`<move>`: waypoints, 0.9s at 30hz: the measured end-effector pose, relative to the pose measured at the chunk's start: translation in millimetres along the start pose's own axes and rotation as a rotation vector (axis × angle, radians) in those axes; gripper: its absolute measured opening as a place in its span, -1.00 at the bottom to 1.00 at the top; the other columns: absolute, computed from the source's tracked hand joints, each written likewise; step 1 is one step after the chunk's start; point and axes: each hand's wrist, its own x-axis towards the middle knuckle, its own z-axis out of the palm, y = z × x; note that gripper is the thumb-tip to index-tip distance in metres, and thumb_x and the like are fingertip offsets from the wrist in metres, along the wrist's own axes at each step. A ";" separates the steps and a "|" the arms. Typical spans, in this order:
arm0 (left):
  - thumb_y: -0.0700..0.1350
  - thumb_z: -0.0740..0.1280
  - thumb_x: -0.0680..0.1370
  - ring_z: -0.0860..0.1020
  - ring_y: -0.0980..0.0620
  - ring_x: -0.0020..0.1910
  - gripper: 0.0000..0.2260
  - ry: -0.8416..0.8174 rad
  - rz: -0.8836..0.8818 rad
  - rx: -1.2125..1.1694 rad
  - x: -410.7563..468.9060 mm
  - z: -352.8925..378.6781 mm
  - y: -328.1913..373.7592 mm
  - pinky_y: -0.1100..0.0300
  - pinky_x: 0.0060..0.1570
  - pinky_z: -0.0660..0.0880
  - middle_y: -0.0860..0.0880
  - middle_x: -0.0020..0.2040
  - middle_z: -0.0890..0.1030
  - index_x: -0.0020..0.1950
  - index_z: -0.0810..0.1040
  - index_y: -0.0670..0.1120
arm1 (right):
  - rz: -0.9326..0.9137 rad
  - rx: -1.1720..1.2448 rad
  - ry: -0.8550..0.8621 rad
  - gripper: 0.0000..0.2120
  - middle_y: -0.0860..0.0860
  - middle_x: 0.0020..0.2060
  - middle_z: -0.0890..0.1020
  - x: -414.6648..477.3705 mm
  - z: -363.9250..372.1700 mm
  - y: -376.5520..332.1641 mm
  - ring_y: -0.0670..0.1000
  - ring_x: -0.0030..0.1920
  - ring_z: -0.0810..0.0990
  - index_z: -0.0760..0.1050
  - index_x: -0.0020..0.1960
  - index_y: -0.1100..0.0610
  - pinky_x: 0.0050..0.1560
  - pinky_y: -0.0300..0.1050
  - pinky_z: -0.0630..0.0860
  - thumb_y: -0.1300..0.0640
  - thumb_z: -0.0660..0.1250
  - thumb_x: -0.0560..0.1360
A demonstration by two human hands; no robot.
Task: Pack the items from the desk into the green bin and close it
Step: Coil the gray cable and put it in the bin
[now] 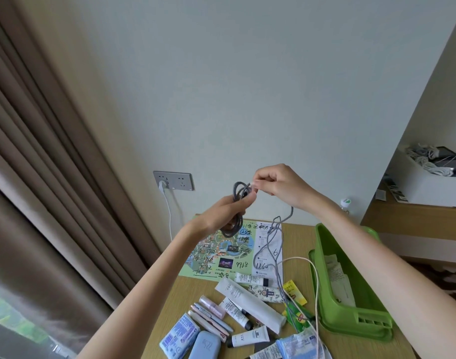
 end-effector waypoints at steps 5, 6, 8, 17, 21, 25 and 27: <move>0.08 0.12 0.66 0.26 0.09 -0.42 -0.66 -0.064 -0.010 -0.048 -1.0 7.4 3.9 0.24 -0.38 0.20 -0.02 -0.30 0.34 -0.25 0.35 -0.06 | 0.019 0.032 0.079 -0.90 0.00 -0.39 0.54 2.1 4.8 6.2 -0.04 -0.34 0.44 0.55 -0.15 0.21 -0.26 -0.17 0.34 0.19 0.38 0.52; 0.06 0.11 0.66 0.27 0.11 -0.43 -0.67 -0.070 -0.003 -0.098 -2.0 7.1 4.7 0.27 -0.40 0.22 0.00 -0.32 0.35 -0.25 0.35 -0.06 | 0.035 0.079 0.095 -0.90 0.02 -0.38 0.53 1.6 4.4 9.0 -0.07 -0.35 0.44 0.54 -0.13 0.19 -0.28 -0.23 0.35 0.17 0.39 0.52; 0.03 0.11 0.67 0.27 0.15 -0.49 -0.67 -0.066 0.018 -0.218 -3.6 4.9 7.2 0.36 -0.50 0.23 0.07 -0.39 0.36 -0.26 0.35 -0.05 | 0.078 0.158 0.098 -0.84 -0.03 -0.42 0.48 -1.2 2.8 15.3 -0.13 -0.42 0.39 0.52 -0.12 0.17 -0.36 -0.32 0.33 0.08 0.36 0.55; 0.01 0.07 0.68 0.13 0.06 -0.42 -0.67 0.218 0.084 -0.344 1.8 -4.0 11.3 0.25 -0.45 0.07 -0.04 -0.34 0.23 -0.23 0.34 -0.09 | 0.128 0.298 0.131 -0.63 -0.03 -0.46 0.26 -16.1 9.9 39.2 -0.04 -0.44 0.27 0.50 -0.17 0.22 -0.32 -0.18 0.30 0.00 0.12 0.66; -0.02 0.03 0.69 0.24 0.09 -0.39 -0.66 0.391 0.152 -0.287 8.2 5.9 13.0 0.25 -0.39 0.21 -0.01 -0.30 0.32 -0.02 0.55 -0.13 | 0.120 0.357 0.103 -0.61 -0.03 -0.49 0.36 -15.2 21.6 32.8 -0.03 -0.48 0.32 0.53 -0.17 0.24 -0.37 -0.19 0.36 0.02 0.13 0.66; -0.01 0.04 0.69 0.29 0.12 -0.34 -0.66 0.431 0.184 -0.283 11.6 11.1 14.5 0.29 -0.31 0.28 0.00 -0.24 0.33 0.03 0.61 0.00 | 0.115 0.418 0.057 -0.60 0.01 -0.49 0.43 -14.4 32.1 26.9 -0.04 -0.50 0.38 0.54 -0.22 0.20 -0.40 -0.18 0.41 0.02 0.13 0.66; -0.02 0.05 0.69 0.32 0.15 -0.38 -0.65 0.407 0.203 -0.296 13.0 14.8 15.1 0.39 -0.37 0.30 0.06 -0.31 0.36 0.09 0.63 -0.05 | 0.109 0.440 0.047 -0.59 0.03 -0.48 0.43 -14.0 36.7 24.0 -0.05 -0.50 0.39 0.53 -0.26 0.16 -0.42 -0.19 0.41 0.01 0.12 0.66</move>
